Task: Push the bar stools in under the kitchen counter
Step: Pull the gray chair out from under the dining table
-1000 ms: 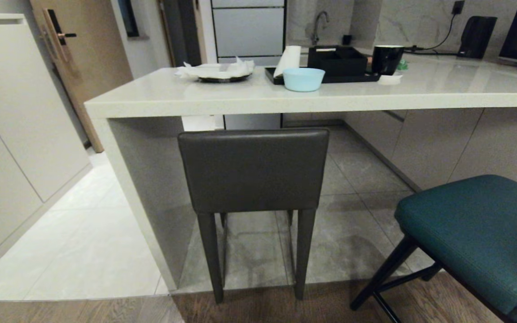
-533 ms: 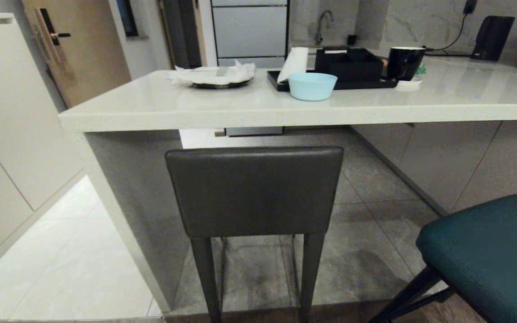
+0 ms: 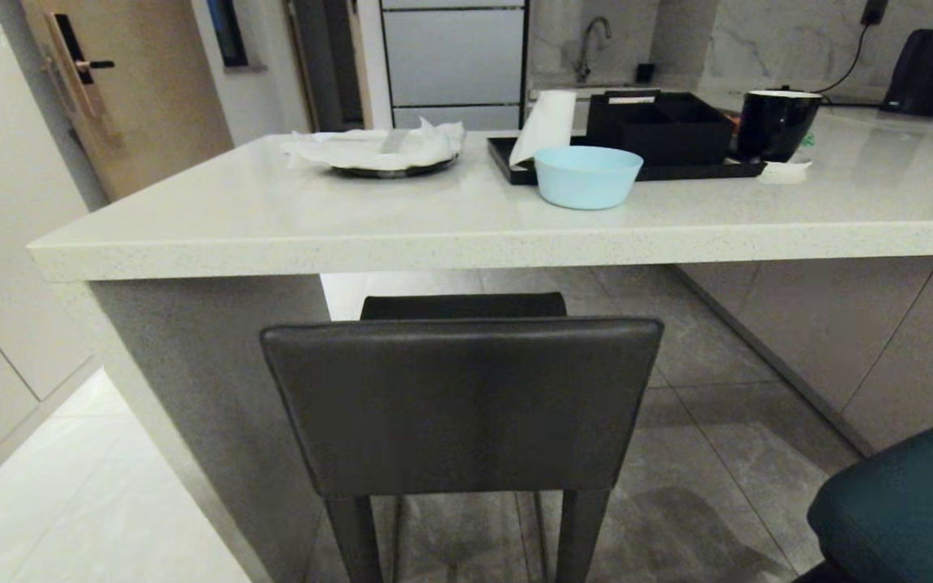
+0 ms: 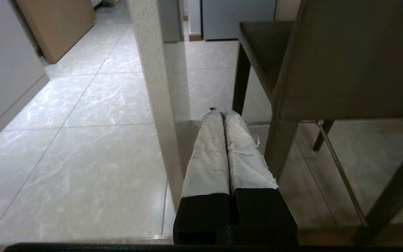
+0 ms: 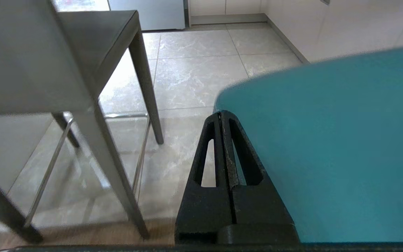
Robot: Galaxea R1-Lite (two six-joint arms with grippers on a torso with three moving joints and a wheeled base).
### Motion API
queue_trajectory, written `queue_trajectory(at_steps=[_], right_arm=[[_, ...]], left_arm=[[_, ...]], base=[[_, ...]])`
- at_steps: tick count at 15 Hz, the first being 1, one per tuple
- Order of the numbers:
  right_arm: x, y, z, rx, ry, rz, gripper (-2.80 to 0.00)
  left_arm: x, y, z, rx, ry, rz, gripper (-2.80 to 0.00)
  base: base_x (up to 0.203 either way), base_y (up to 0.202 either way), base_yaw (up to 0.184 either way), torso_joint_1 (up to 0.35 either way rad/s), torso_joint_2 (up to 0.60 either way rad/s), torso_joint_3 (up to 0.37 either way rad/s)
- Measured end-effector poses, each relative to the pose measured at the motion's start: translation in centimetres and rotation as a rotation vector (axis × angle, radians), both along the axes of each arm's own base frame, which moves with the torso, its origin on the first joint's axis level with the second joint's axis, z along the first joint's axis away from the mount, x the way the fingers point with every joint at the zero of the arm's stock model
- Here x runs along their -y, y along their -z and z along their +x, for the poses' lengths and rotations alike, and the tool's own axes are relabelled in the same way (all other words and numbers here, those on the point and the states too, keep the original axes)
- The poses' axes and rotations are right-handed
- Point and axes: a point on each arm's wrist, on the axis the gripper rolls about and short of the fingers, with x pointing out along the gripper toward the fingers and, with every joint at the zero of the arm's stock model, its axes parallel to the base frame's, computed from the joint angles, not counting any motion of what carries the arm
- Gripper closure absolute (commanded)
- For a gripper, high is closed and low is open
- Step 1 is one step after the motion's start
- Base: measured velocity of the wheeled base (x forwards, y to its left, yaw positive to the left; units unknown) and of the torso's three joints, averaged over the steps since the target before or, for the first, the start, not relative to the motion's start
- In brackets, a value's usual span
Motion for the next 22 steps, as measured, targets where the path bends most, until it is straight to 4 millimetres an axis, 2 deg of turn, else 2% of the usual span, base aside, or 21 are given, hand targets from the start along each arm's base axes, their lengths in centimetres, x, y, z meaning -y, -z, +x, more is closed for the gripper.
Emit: queue_trajectory(at_steps=[22], right_arm=[[0.00,-0.02,0.00,0.001,0.003,0.016,0.00]], left_arm=[[-0.01,-0.01,0.00,0.000,-0.002,-0.020,0.00]], base=[[0.007,0.000,0.000,0.000,0.00,0.000]])
